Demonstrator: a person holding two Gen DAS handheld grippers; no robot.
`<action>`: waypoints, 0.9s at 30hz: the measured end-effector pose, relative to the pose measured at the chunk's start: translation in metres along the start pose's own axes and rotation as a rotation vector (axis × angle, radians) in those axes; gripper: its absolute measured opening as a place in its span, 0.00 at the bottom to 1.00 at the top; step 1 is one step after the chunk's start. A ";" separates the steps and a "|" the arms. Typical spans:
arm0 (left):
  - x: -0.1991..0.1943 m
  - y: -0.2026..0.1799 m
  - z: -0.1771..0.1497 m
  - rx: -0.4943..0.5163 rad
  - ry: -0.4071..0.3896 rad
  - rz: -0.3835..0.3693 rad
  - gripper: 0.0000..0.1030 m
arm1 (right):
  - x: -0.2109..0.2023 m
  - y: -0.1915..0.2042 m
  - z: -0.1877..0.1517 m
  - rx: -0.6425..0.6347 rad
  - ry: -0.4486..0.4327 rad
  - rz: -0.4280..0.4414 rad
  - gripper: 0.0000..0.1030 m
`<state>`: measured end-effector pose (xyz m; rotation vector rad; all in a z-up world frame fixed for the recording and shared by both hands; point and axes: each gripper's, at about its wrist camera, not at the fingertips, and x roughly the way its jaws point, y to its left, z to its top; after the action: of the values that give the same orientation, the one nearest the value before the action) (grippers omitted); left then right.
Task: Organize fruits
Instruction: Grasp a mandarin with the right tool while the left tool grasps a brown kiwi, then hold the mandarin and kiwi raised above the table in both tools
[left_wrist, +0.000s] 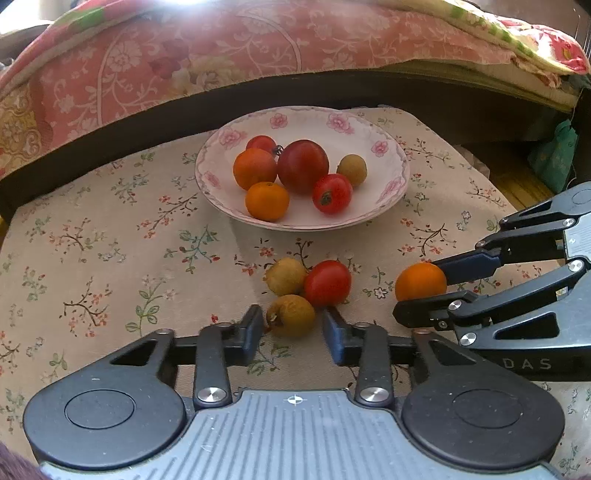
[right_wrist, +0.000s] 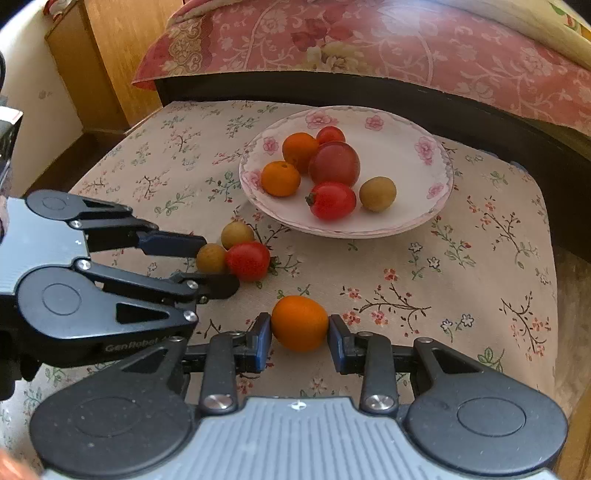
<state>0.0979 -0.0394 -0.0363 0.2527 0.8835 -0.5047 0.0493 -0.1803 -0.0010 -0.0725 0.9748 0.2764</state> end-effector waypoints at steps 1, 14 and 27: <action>0.000 -0.001 0.000 0.002 -0.004 0.002 0.36 | -0.001 0.000 0.000 -0.001 -0.001 -0.001 0.35; -0.019 -0.008 -0.011 0.033 0.010 -0.010 0.35 | -0.004 0.004 -0.005 -0.023 0.011 0.007 0.35; -0.041 -0.011 -0.044 -0.003 0.056 -0.003 0.35 | -0.014 0.024 -0.022 -0.090 0.030 0.045 0.35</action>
<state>0.0411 -0.0181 -0.0310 0.2641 0.9395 -0.5009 0.0180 -0.1638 -0.0007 -0.1374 0.9941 0.3611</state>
